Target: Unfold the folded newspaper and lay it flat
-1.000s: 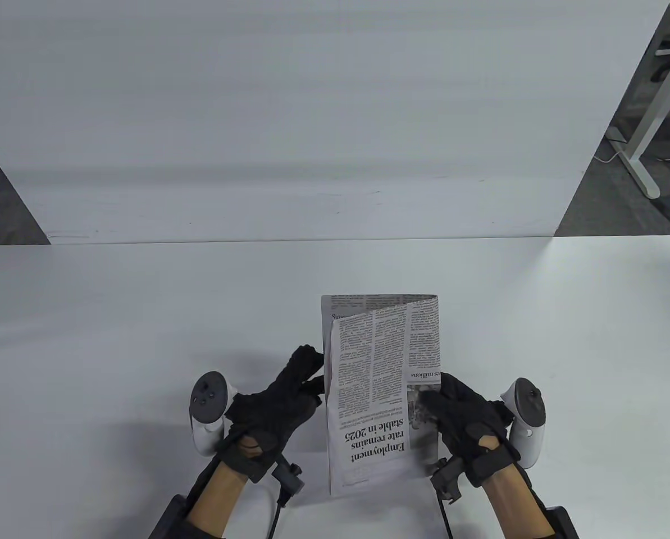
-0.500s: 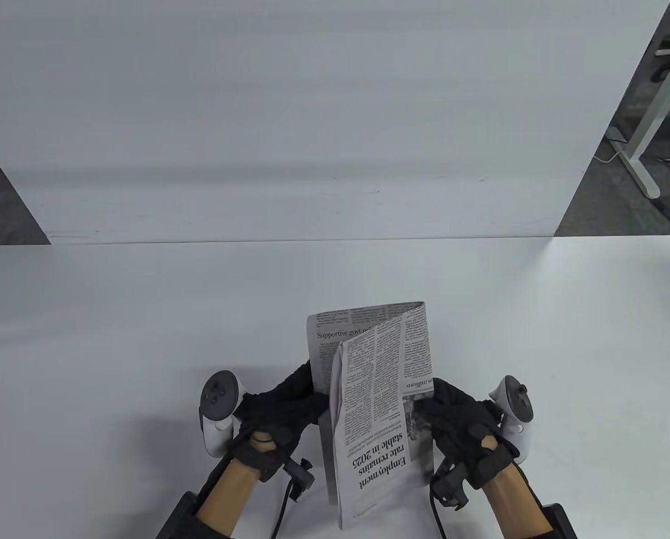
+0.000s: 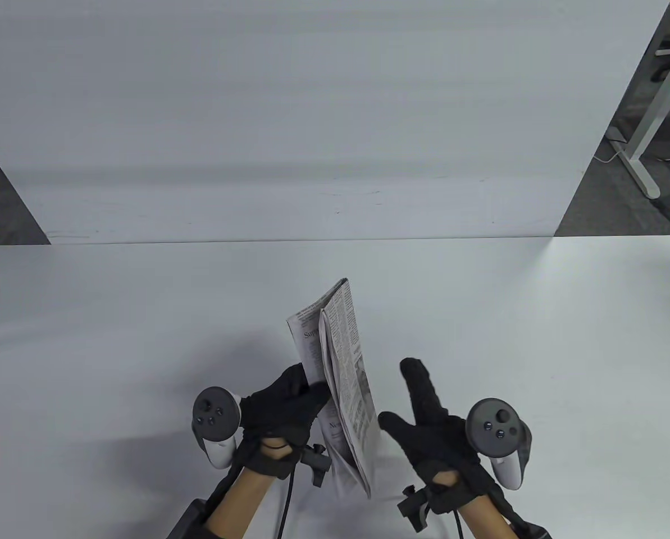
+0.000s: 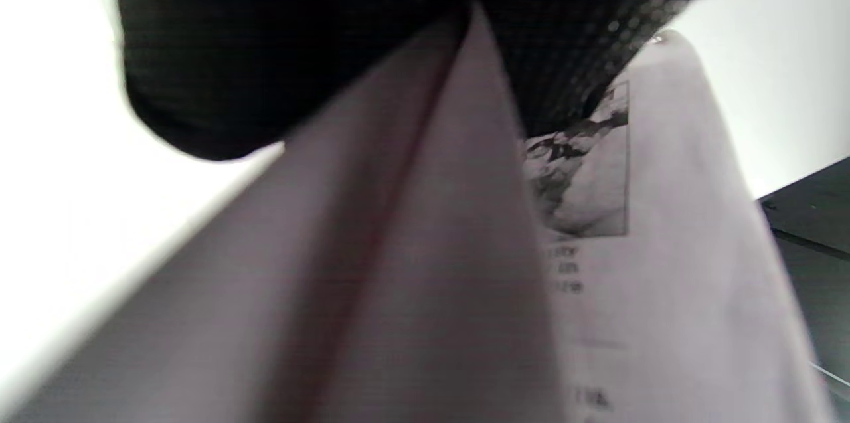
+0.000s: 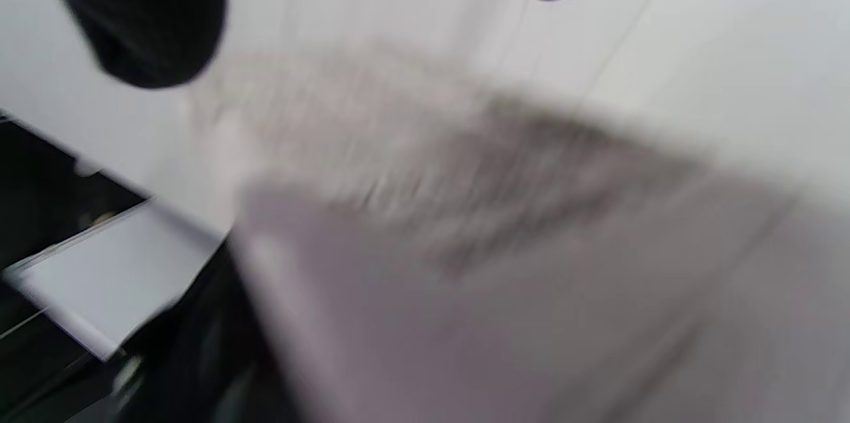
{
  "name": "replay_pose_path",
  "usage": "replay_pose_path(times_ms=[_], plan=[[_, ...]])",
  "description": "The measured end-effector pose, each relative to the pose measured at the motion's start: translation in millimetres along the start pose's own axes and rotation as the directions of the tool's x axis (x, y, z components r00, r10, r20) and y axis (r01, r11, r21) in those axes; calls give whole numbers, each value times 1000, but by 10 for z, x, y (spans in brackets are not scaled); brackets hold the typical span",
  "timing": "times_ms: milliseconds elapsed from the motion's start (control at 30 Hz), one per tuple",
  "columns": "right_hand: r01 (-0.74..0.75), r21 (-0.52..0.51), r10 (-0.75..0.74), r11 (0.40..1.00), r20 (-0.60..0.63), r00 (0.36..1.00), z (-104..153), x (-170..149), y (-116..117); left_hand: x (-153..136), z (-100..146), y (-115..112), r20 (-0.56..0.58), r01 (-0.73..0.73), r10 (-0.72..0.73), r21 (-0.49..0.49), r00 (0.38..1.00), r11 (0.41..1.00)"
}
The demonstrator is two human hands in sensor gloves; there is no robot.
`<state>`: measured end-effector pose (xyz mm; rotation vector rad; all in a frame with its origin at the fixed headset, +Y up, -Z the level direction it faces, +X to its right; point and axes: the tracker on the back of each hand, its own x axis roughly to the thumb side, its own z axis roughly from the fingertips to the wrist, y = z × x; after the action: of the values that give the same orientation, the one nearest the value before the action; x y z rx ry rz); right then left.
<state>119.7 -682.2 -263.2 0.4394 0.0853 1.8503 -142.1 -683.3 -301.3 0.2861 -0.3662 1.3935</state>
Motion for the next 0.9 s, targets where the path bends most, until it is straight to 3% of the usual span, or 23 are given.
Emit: replay_pose_path(times_ms=[67, 200, 467, 567, 767, 900], plan=[[114, 44, -113, 993, -7, 994, -7, -22, 155, 59, 35, -84, 28, 33, -33, 4, 999, 999], [77, -9, -77, 997, 12, 997, 1, -47, 261, 151, 95, -236, 73, 95, -94, -3, 993, 995], [147, -82, -148, 986, -9, 989, -1, -125, 199, 155, 86, -277, 74, 93, -91, -33, 993, 995], [119, -146, -122, 982, -10, 993, -8, -121, 27, 178, 51, -139, 76, 106, -105, -10, 992, 994], [118, -388, -143, 914, -35, 989, 64, -240, -629, 117, -55, 434, 21, 231, -234, 86, 972, 969], [165, -441, -220, 882, -77, 973, 94, -445, -952, -105, -106, 703, -48, 213, -209, 101, 977, 972]])
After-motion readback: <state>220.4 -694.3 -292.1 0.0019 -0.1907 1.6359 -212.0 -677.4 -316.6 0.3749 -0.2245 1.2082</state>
